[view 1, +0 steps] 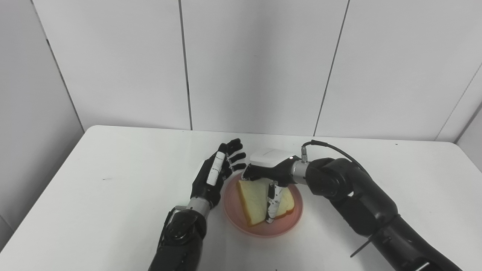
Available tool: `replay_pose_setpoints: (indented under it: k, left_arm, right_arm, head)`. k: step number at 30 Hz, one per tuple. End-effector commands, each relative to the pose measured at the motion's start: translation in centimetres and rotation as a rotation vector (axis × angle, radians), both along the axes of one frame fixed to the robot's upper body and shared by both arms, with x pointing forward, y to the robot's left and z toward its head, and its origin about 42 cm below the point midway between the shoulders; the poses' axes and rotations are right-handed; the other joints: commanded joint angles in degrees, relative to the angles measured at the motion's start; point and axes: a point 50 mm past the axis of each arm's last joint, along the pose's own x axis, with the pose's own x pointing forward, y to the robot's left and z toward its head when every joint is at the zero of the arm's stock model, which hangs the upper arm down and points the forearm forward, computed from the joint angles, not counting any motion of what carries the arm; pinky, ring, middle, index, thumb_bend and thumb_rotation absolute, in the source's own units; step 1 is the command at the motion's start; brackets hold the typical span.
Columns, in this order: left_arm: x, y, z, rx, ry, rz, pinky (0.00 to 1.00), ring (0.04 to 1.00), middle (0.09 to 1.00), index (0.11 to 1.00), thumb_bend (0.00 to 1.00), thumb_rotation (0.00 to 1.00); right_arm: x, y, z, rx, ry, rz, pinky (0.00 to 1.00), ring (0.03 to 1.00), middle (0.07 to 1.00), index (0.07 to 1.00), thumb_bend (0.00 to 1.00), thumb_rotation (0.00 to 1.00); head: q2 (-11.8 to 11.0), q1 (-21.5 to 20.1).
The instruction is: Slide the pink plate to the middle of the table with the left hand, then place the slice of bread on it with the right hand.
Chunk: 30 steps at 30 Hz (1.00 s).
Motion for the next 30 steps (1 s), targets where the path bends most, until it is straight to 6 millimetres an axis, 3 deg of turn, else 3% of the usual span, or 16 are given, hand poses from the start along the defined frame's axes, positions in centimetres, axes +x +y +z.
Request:
replay_pose_setpoints:
  k: [1,5,12,24,30]
  left_arm:
    - [-1.7,-0.4,-2.9,-0.003,0.092,-0.004,0.72,0.808,0.861,0.815,0.91,0.82]
    - [-1.7,-0.5,-3.0,-0.017,0.097,-0.006,0.72,0.809,0.856,0.783,0.91,0.8]
    - [-1.7,-0.5,-3.0,-0.024,0.098,-0.011,0.73,0.813,0.857,0.779,0.91,0.79]
    - [-1.8,-0.6,-3.0,-0.028,0.1,-0.005,0.72,0.804,0.85,0.791,0.92,0.78]
    - [-1.7,-0.5,-3.1,-0.028,0.094,0.0,0.72,0.803,0.841,0.779,0.92,0.78]
  right_arm:
    - [0.2,0.1,3.1,0.019,-0.116,0.048,0.72,0.824,0.832,0.791,0.92,0.15]
    - [0.0,-0.1,3.6,-0.014,-0.138,0.057,0.89,0.935,0.925,0.842,0.99,0.24]
    - [-0.3,-0.6,4.3,-0.056,-0.13,0.065,0.97,0.995,0.982,0.879,1.0,0.36]
    - [-1.0,-2.5,6.5,-0.055,-0.137,0.039,1.0,0.998,0.979,0.871,1.0,0.37]
    - [-2.9,-5.1,7.1,0.154,-0.148,0.0,0.96,0.989,0.934,0.834,1.0,0.33]
  head:
    - [0.0,0.1]
    - [0.0,-0.1]
    - [0.0,-0.3]
    - [0.3,-0.8]
    - [0.1,-0.9]
